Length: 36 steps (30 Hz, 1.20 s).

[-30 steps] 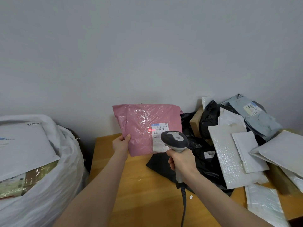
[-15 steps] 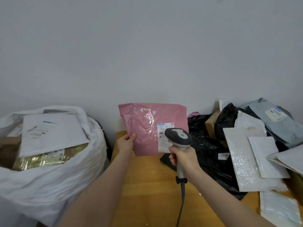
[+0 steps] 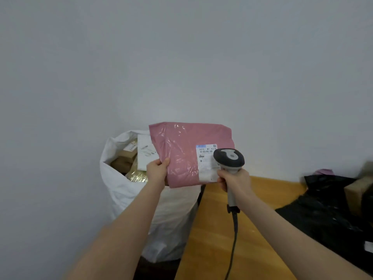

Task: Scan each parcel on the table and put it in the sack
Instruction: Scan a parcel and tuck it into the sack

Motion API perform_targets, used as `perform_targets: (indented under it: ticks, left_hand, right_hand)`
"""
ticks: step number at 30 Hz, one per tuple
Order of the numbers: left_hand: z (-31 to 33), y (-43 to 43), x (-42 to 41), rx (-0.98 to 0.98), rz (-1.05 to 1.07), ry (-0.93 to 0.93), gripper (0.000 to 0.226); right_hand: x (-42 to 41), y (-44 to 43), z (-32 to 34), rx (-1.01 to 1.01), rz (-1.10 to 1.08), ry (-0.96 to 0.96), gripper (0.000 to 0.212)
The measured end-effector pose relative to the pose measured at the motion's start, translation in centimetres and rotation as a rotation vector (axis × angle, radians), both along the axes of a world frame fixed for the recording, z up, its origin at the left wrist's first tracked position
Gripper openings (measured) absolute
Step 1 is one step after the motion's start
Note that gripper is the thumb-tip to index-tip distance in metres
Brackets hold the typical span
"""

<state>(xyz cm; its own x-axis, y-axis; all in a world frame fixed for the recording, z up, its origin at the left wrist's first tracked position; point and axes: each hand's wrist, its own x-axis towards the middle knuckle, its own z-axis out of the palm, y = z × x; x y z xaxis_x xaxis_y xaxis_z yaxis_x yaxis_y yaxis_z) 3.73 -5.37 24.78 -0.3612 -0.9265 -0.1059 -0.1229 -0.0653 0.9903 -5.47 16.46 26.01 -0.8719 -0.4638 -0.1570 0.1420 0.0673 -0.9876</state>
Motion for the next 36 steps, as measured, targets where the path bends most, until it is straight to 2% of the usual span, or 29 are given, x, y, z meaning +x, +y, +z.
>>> perform_targets:
  ticks: [6, 9, 11, 13, 16, 20, 22, 24, 26, 28, 29, 31, 33, 36]
  left_hand:
    - [2.4, -10.1, 4.6, -0.147, 0.125, -0.103, 0.017]
    - [2.9, -16.4, 6.0, -0.273, 0.113, -0.183, 0.032]
    - [2.6, -20.3, 6.6, -0.366, 0.077, -0.305, 0.051]
    - [1.8, -23.5, 6.7, -0.469, -0.029, -0.523, 0.064]
    - [0.2, -27.3, 6.3, -0.689, -0.213, -0.846, 0.048]
    - [0.3, -31.0, 5.4, -0.848, -0.29, -1.098, 0.034]
    - [1.1, -31.9, 4.6, -0.984, -0.294, -1.222, 0.033]
    - [2.1, -32.0, 3.2, -1.106, -0.323, -1.218, 0.031]
    - [2.7, -31.5, 1.4, -1.046, -0.453, -1.02, 0.029]
    - [2.6, -30.4, -0.2, -0.841, -0.693, -0.831, 0.034]
    - [2.3, -29.5, -0.7, -0.756, -0.827, -0.818, 0.041]
    - [1.2, -28.6, -1.2, -0.664, -0.976, -0.949, 0.057]
    - [0.1, -28.9, -1.1, -0.646, -0.992, -1.081, 0.065]
    - [-0.6, -30.2, -0.6, -0.643, -0.973, -1.117, 0.065]
  right_hand:
    - [2.1, -11.2, 2.0, 0.038, 0.093, 0.131, 0.008]
    - [3.0, -18.7, 2.7, 0.063, 0.129, 0.2, 0.004]
    - [3.3, -23.5, 2.9, 0.096, 0.147, 0.236, 0.003]
    - [3.4, -27.6, 2.7, 0.159, 0.171, 0.283, 0.004]
    - [3.1, -32.6, 1.9, 0.349, 0.282, 0.389, 0.011]
    - [3.1, -36.3, 0.7, 0.567, 0.324, 0.446, 0.012]
    - [3.0, -37.5, 0.3, 0.513, 0.329, 0.366, 0.015]
    - [2.6, -38.2, 0.5, 0.391, 0.338, 0.237, 0.018]
    - [1.9, -38.3, 1.1, 0.339, 0.348, 0.207, 0.02]
    - [0.8, -37.9, 1.9, 0.316, 0.296, 0.18, 0.014]
    - [0.1, -37.4, 2.3, 0.304, 0.259, 0.151, 0.011]
    - [-1.4, -36.3, 3.0, 0.295, 0.186, 0.095, 0.008]
    - [-2.9, -35.0, 3.4, 0.274, 0.141, 0.061, 0.007]
    - [-4.5, -33.8, 3.5, 0.232, 0.112, 0.022, 0.009]
